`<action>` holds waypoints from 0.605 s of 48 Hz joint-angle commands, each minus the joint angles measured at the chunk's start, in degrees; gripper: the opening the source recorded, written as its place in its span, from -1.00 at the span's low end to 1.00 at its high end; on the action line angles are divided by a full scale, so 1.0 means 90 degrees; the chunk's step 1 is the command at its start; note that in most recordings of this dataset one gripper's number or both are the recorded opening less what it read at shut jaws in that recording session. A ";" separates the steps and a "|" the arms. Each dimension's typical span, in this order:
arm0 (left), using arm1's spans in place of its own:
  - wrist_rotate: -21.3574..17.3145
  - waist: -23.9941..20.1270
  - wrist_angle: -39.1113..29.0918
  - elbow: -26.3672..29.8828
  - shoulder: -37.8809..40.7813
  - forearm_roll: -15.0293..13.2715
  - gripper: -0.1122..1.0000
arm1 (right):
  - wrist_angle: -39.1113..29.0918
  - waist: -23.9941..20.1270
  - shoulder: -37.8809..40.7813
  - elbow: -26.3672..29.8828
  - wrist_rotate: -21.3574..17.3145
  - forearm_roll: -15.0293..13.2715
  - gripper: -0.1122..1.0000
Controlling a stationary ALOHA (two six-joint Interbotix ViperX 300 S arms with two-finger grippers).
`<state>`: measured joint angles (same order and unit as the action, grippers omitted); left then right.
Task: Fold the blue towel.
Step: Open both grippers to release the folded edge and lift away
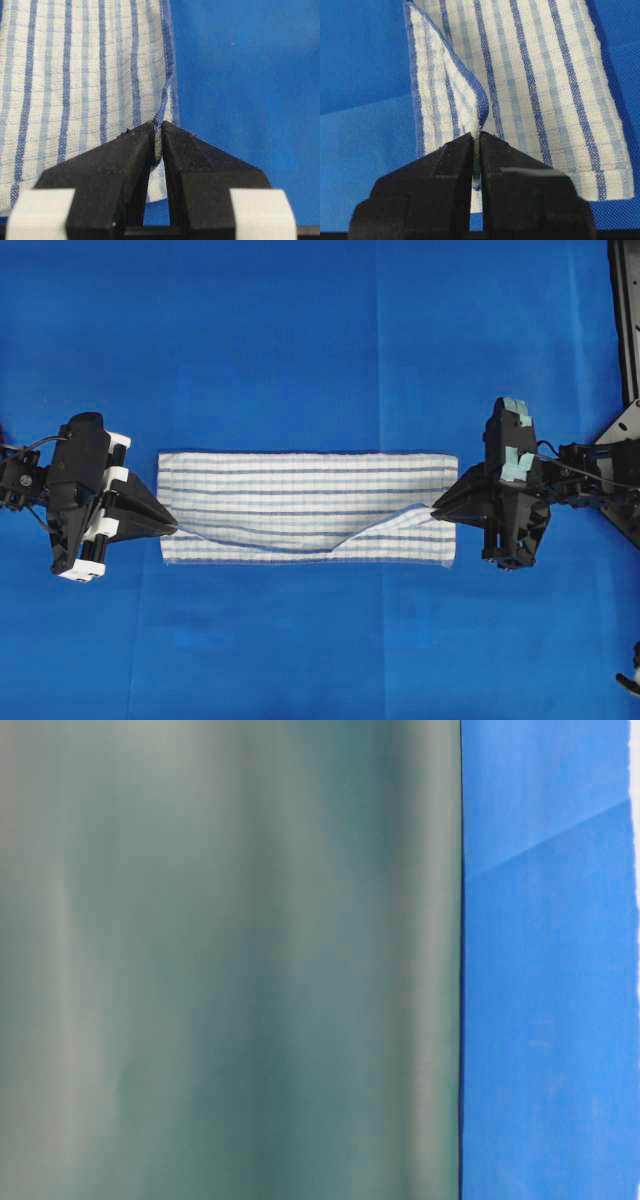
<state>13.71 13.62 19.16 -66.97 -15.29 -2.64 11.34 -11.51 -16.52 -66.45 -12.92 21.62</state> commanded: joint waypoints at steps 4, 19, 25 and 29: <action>-0.0010 0.0010 0.0020 0.0088 -0.0029 0.0020 -0.71 | -0.0039 -0.0029 -0.0039 0.0107 0.0010 0.0020 -0.74; 0.0010 0.0000 0.0000 0.0088 -0.0068 0.0010 -0.17 | -0.0039 -0.0020 -0.0029 0.0156 0.0010 0.0020 0.33; -0.0059 -0.0029 -0.0078 0.0068 -0.0234 0.0020 0.50 | -0.0049 -0.0029 -0.0088 0.0146 0.0029 0.0020 0.84; -0.0088 -0.0078 -0.0205 0.0049 -0.0391 0.0010 0.65 | -0.0059 -0.0020 -0.0215 0.0127 0.0088 0.0010 0.77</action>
<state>13.10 13.45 17.84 -66.97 -17.05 -2.55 10.72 -11.51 -16.96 -66.09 -12.30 21.71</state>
